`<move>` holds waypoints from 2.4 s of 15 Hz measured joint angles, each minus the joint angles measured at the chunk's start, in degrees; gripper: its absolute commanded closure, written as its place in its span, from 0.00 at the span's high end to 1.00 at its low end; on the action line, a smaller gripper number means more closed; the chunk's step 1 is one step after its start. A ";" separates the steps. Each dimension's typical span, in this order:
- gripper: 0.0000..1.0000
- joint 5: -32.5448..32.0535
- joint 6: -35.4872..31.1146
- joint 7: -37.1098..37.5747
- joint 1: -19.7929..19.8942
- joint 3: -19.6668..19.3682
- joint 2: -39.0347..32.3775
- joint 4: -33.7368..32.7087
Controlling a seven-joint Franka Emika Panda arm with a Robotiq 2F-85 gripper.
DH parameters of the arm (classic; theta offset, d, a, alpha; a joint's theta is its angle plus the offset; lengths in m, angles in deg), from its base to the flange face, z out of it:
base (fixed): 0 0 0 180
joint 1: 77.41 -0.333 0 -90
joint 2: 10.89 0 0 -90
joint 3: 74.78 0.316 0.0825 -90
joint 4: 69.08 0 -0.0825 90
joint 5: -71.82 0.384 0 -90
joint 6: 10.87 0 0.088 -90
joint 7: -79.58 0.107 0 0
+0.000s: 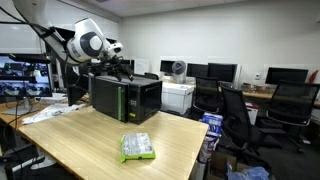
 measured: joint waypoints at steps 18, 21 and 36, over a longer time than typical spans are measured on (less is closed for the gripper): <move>1.00 31.08 20.51 -16.68 -0.58 6.44 -0.60 -2.61; 1.00 35.88 33.38 -20.47 -1.24 6.44 0.56 -5.04; 1.00 40.78 71.58 -30.69 -1.72 4.49 0.74 -17.80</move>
